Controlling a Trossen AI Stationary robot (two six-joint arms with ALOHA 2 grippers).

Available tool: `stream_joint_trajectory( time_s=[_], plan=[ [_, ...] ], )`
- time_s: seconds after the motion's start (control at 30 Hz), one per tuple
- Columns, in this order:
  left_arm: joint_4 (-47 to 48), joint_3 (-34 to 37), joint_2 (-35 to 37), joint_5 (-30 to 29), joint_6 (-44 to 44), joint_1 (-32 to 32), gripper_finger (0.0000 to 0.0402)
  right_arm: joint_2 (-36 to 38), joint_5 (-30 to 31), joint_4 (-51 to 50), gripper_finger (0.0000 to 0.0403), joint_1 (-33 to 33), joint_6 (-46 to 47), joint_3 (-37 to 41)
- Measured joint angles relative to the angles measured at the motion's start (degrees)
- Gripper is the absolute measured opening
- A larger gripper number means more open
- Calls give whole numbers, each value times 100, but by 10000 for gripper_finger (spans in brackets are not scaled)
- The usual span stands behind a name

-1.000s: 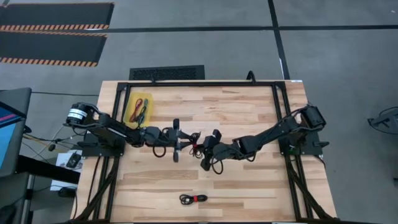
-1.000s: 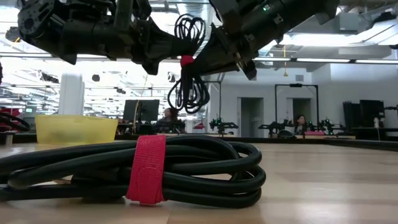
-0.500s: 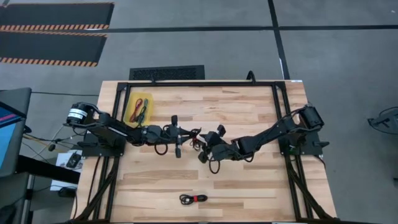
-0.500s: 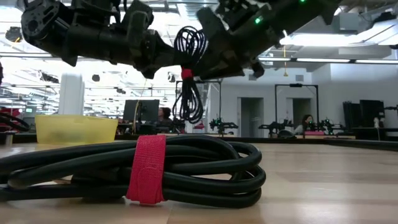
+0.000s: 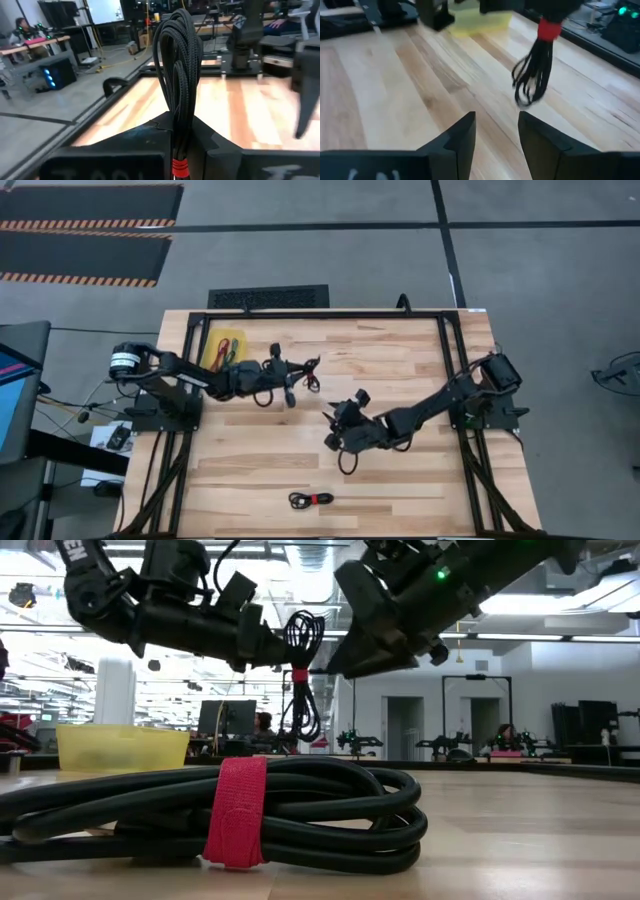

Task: Pick and place USB-C Cables
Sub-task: Put the right black and red USB cable into the yellow bin

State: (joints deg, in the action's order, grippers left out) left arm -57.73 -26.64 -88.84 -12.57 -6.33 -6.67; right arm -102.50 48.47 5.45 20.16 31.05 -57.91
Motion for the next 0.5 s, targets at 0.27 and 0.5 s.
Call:
stream_joint_trajectory(
  time_s=[0.27,0.5],
  plan=[
    [410,-449,0,969,-34,-645,11,0,134,-765,159,122,972,2],
    [585,-846,0,1239,-26,-795,5,0,329,-1119,151,470,1785,7]
  ],
)
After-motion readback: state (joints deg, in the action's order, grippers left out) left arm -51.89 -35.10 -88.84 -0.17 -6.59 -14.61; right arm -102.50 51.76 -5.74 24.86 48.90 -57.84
